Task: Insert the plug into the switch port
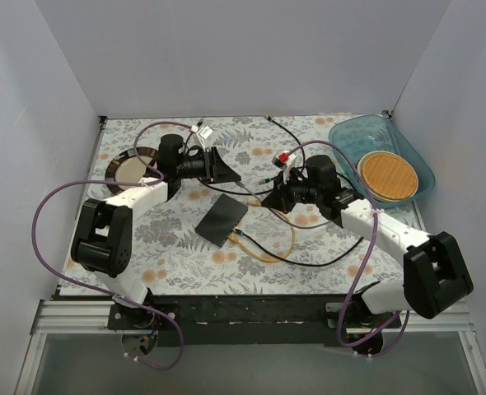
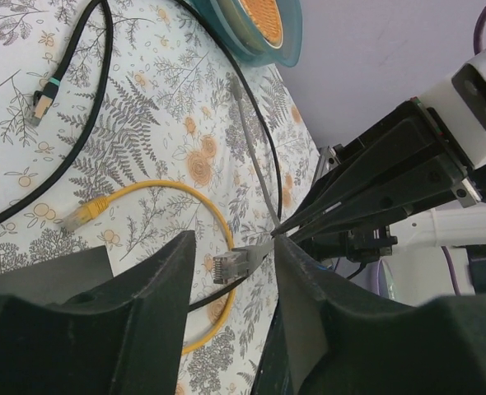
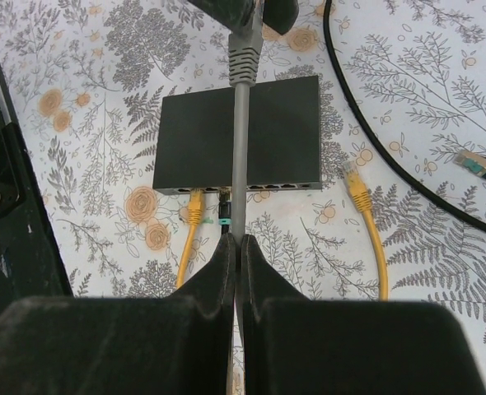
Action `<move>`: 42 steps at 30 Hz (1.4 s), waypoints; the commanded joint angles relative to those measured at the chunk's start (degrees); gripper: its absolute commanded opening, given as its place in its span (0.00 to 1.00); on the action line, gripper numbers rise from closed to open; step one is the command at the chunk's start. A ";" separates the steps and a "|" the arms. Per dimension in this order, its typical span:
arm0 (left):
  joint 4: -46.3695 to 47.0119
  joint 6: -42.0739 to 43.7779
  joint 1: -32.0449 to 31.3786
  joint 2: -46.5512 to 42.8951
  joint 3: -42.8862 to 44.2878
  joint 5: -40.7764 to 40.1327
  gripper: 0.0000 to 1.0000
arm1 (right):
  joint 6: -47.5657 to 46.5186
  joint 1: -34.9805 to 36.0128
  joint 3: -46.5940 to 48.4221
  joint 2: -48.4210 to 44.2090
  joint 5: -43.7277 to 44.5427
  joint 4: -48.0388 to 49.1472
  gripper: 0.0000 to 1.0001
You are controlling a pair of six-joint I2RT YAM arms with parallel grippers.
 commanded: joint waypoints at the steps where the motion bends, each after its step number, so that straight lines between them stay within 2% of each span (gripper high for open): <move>1: -3.27 3.05 -1.33 0.99 3.13 0.42 0.40 | 0.15 -0.02 1.89 -2.91 2.62 2.08 0.01; 6: -5.03 3.93 -1.59 1.79 4.01 -0.20 0.30 | 0.41 -0.02 0.93 -3.71 4.30 3.04 0.01; 10: -5.38 4.20 -1.77 1.61 4.19 -0.90 0.16 | 0.24 -0.02 1.10 -3.36 4.48 2.43 0.01; 11: -5.30 4.20 -1.77 1.44 4.19 -1.08 0.07 | 0.24 -0.02 1.02 -3.09 4.13 2.34 0.01; 13: -5.38 4.11 -1.94 1.09 4.18 -1.52 0.01 | 0.06 -0.02 1.80 -2.39 3.51 2.25 0.01; 14: -5.30 3.93 -2.12 1.00 4.27 -1.69 0.00 | 0.06 -0.02 2.24 -2.13 3.86 1.99 0.10; 15: -5.30 3.85 -2.21 0.91 4.36 -2.04 0.00 | 0.15 0.06 3.12 -1.86 4.12 1.64 0.25; 16: -5.30 3.67 -2.47 0.82 4.53 -2.13 0.00 | 0.50 0.06 3.99 -0.90 4.64 0.85 0.36; 18: -5.38 3.23 -2.82 0.91 4.97 -2.66 0.00 | 0.59 1.11 7.59 0.41 6.84 -0.46 0.48; 21: -6.52 3.05 -3.26 1.17 5.94 -3.10 0.00 | -1.17 4.00 12.61 1.91 13.51 -3.63 0.55; 26: -8.28 2.70 -3.44 1.35 6.73 -4.50 0.00 | -4.86 7.97 17.62 5.52 22.47 -6.18 0.56; 32: -8.63 2.53 -3.53 1.26 7.00 -4.59 0.00 | -7.76 11.40 20.79 9.82 27.84 -8.20 0.54; 40: -8.72 2.70 -3.53 1.44 7.17 -4.33 0.00 | -8.46 12.98 19.91 10.44 32.33 -8.30 0.46; 42: -8.72 2.70 -3.53 1.44 7.17 -4.24 0.00 | -8.46 12.98 19.65 10.27 32.34 -7.86 0.42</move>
